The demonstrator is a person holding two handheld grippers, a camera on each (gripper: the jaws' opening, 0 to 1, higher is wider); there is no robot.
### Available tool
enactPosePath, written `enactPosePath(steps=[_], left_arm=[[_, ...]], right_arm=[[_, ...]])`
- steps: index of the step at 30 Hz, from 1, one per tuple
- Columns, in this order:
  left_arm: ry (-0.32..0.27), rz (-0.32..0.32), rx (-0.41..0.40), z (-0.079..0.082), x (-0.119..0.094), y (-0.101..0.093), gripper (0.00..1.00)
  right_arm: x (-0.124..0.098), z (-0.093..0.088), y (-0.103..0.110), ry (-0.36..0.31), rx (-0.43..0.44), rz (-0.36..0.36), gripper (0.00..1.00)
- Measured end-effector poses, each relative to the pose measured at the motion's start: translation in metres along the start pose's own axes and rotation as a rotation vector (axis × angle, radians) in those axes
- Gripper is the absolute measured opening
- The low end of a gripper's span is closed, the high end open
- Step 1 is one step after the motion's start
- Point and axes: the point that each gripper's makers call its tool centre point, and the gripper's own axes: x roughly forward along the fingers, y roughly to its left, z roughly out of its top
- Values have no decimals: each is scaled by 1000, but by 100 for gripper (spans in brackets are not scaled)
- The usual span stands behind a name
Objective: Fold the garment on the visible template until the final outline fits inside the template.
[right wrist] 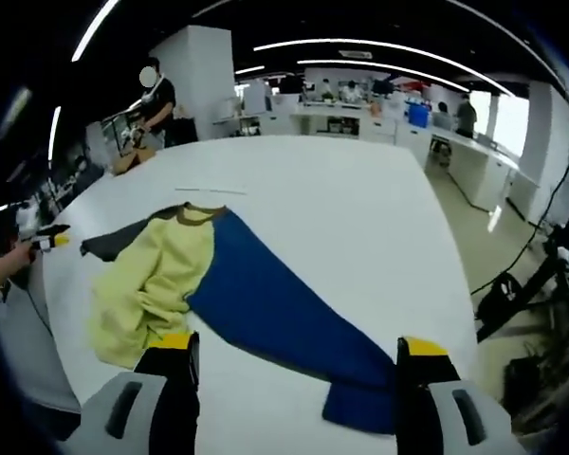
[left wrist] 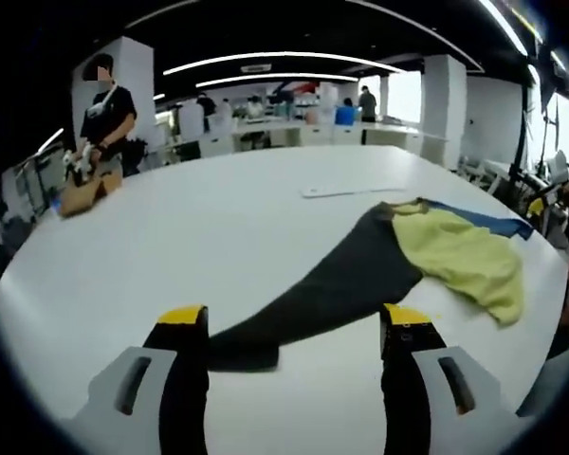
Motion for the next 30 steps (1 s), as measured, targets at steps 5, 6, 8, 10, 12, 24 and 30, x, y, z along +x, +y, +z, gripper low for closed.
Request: enactPosePath(steps=[5,6,8,10,12,24,30], left_arm=[[-17,-65,47,1,-4,-24,84],[-17,-77,54,1,-4,-28,85],[-21,-101,72,2,-5,-37,87],[-31,-130,75,4,-6,-48,89],[-40,-155,77,5,-7,-57,91],[-71,-268,83,3,-17,-115,86],[-70,-327,114,-2,-19,-151,79]], right_arm=[[5,-1,36,19,-43,93,85],[7,-1,43,24,-53,106,85],[10,-4,55,33,-66,136,84],[12,-4,63,35,-68,151,84],[13,-5,72,35,-70,170,83],[21,-24,111,56,-82,229,78],[29,-36,121,62,-82,223,70]])
